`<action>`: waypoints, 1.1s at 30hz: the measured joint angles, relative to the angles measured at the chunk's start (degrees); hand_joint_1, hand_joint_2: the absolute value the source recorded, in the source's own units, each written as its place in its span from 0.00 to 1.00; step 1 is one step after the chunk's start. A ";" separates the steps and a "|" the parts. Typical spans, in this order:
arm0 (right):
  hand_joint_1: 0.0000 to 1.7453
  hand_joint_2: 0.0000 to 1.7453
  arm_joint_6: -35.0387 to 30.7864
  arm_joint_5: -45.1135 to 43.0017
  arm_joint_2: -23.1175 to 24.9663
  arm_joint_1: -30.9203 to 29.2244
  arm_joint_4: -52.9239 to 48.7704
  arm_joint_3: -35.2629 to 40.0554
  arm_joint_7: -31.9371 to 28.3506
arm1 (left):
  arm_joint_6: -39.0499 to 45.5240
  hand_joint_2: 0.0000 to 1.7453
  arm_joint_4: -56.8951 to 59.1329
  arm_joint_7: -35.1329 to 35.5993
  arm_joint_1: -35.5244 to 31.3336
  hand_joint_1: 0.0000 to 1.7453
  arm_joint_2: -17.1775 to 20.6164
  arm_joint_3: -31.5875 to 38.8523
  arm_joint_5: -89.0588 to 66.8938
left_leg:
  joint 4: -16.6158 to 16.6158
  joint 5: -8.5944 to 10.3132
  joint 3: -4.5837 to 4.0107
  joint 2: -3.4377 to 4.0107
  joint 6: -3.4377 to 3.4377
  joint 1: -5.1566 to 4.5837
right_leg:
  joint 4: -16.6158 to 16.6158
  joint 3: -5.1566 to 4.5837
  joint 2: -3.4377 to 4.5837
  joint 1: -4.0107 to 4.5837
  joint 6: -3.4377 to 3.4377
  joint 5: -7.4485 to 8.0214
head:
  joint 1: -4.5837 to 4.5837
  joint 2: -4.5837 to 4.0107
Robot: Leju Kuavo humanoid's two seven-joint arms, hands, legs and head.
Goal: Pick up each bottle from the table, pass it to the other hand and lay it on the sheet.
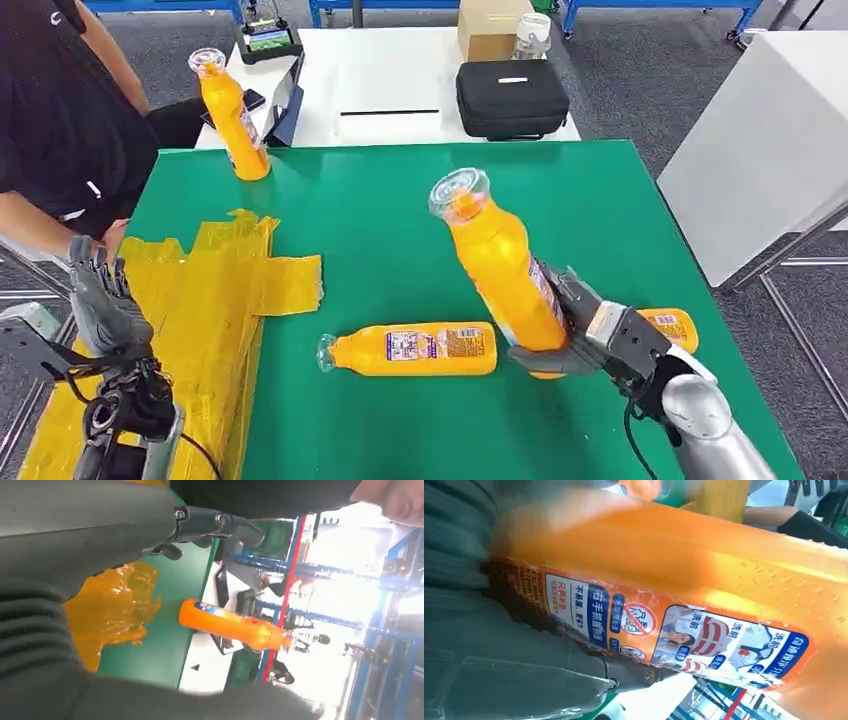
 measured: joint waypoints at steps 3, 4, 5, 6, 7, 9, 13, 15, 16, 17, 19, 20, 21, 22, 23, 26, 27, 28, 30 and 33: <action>1.00 1.00 -0.02 0.00 0.61 -0.49 0.81 -0.02 -0.22 | -0.22 1.00 -0.79 0.22 0.67 0.00 0.00 0.02 0.41 | 0.00 0.03 -0.07 -0.05 0.05 0.00 | 0.00 -0.02 -0.10 0.00 0.00 0.00 | 0.02 0.00; 1.00 1.00 -0.02 0.00 0.74 -0.58 0.98 -0.02 -0.28 | -0.22 1.00 -1.02 0.24 0.86 0.00 0.00 0.00 0.48 | 0.00 0.03 -0.08 -0.05 0.05 0.00 | 0.00 -0.03 -0.10 0.00 0.00 0.00 | -0.02 0.00; 1.00 1.00 -0.04 0.02 0.83 -0.62 1.11 -0.02 -0.31 | -0.22 1.00 -1.16 0.26 0.94 0.00 0.00 0.00 0.48 | 0.00 0.03 -0.09 -0.05 0.05 0.00 | 0.00 -0.04 -0.10 0.00 0.00 0.00 | 0.00 0.00; 1.00 1.00 -0.04 0.04 0.92 -0.64 1.29 -0.02 -0.33 | -0.22 1.00 -1.33 0.33 0.98 0.00 0.00 0.00 0.48 | 0.00 0.03 -0.11 -0.05 0.05 0.00 | 0.00 -0.05 -0.10 0.00 0.00 0.00 | -0.02 0.00; 1.00 1.00 -0.04 0.07 1.00 -0.69 1.44 -0.02 -0.33 | -0.22 1.00 -1.44 0.35 0.99 0.00 0.00 0.00 0.50 | 0.00 0.03 -0.12 -0.05 0.05 0.00 | 0.00 -0.06 -0.10 0.00 0.00 0.00 | 0.00 0.00; 1.00 1.00 -0.04 0.09 1.16 -0.73 1.68 -0.02 -0.33 | -0.22 1.00 -1.57 0.37 1.04 0.00 0.00 0.00 0.48 | 0.00 0.03 -0.13 -0.05 0.05 0.00 | 0.00 -0.07 -0.10 0.00 0.00 0.00 | 0.00 0.00; 1.00 1.00 -2.15 2.35 1.53 -0.93 2.05 -0.02 -0.94 | -4.47 1.00 -1.97 2.85 1.43 0.00 0.00 -0.07 4.82 | 0.00 0.03 -0.17 -0.05 0.05 0.00 | 0.00 -0.08 -0.10 0.00 0.00 0.00 | -0.02 0.00; 1.00 1.00 -6.98 7.55 2.80 -2.48 3.48 0.22 -1.44 | -12.93 1.00 -3.39 7.11 2.65 0.00 0.00 -1.25 12.19 | 0.00 0.03 -0.18 -0.01 0.04 0.00 | 0.01 -0.14 -0.05 0.00 0.00 0.00 | -0.02 0.00; 1.00 1.00 -9.10 9.83 3.72 -3.85 4.62 0.55 -1.42 | -16.35 1.00 -4.02 8.49 2.93 0.00 -0.02 -2.33 14.68 | 0.00 0.04 -0.19 0.01 0.05 0.00 | 0.01 -0.17 -0.04 0.00 0.00 0.01 | -0.02 0.00; 1.00 1.00 -11.64 12.71 5.00 -5.49 6.26 1.13 -1.16 | -18.65 1.00 -4.52 10.02 2.92 0.00 -0.17 -3.55 16.44 | 0.00 0.08 -0.19 0.03 0.09 0.00 | 0.01 -0.18 -0.04 0.00 0.00 0.01 | 0.00 0.00; 1.00 1.00 -15.64 17.30 7.59 -9.97 10.19 3.04 0.05 | -21.20 1.00 -5.33 12.11 2.36 0.00 -0.44 -6.54 18.56 | 0.00 0.14 -0.19 0.03 0.07 0.00 | 0.01 -0.18 -0.04 0.00 0.00 0.05 | 0.00 0.00; 1.00 1.00 -17.54 19.09 9.27 -12.29 12.64 4.35 0.86 | -21.13 1.00 -5.48 12.88 1.76 0.00 -0.61 -8.29 19.02 | 0.00 0.19 -0.20 0.03 0.08 0.00 | 0.01 -0.18 -0.04 0.00 0.04 0.08 | 0.02 0.00; 1.00 1.00 -19.04 20.40 11.00 -14.65 15.02 5.73 1.53 | -20.63 1.00 -5.55 13.33 1.04 0.00 -0.74 -9.84 19.01 | 0.00 0.22 -0.20 0.03 0.05 0.01 | 0.02 -0.18 -0.04 0.00 0.05 0.10 | 0.00 0.00; 1.00 1.00 -19.89 21.03 12.62 -16.72 17.12 6.93 2.12 | -19.95 1.00 -5.55 13.44 0.24 0.00 -0.77 -11.02 18.97 | 0.00 0.25 -0.19 0.03 0.05 0.01 | 0.03 -0.18 -0.04 0.01 0.06 0.11 | 0.02 0.00; 1.00 1.00 -20.74 21.85 14.63 -18.59 19.57 8.21 2.77 | -19.15 1.00 -5.55 13.40 -0.57 0.00 -0.76 -12.21 18.82 | 0.00 0.29 -0.19 0.03 0.04 0.02 | 0.04 -0.18 -0.05 0.01 0.06 0.11 | 0.00 0.00; 1.00 1.00 -23.03 27.03 20.79 -23.51 26.46 12.21 5.68 | -17.99 1.00 -5.55 13.20 -2.61 0.00 -0.76 -14.41 18.47 | 0.00 0.30 -0.19 0.02 0.02 0.07 | 0.10 -0.21 -0.05 0.04 0.06 0.11 | 0.00 0.00; 1.00 1.00 -23.71 28.71 22.87 -24.63 28.53 13.63 6.47 | -17.92 1.00 -5.55 13.20 -3.07 0.00 -0.76 -14.90 18.68 | 0.00 0.30 -0.19 0.02 0.02 0.10 | 0.10 -0.23 -0.05 0.06 0.06 0.11 | -0.02 0.00; 1.00 1.00 -24.08 29.66 24.36 -25.46 30.13 14.72 6.90 | -17.97 1.00 -5.55 13.22 -3.35 0.00 -0.77 -15.24 19.04 | 0.00 0.30 -0.20 0.01 0.01 0.11 | 0.10 -0.24 -0.05 0.08 0.05 0.10 | 0.00 0.00; 1.00 1.00 -25.07 31.23 27.31 -27.08 33.76 16.83 7.10 | -18.16 1.00 -5.55 13.27 -3.66 0.00 -0.76 -15.89 19.30 | 0.00 0.29 -0.24 -0.03 0.01 0.12 | 0.11 -0.29 -0.07 0.09 0.03 0.08 | 0.00 0.00; 1.00 1.00 -25.70 31.21 29.79 -28.81 38.09 18.12 6.04 | -18.23 1.00 -5.55 13.35 -3.92 0.00 -0.76 -16.50 19.82 | 0.00 0.29 -0.41 -0.06 0.01 0.11 | 0.10 -0.42 -0.09 0.10 0.02 0.06 | 0.00 0.00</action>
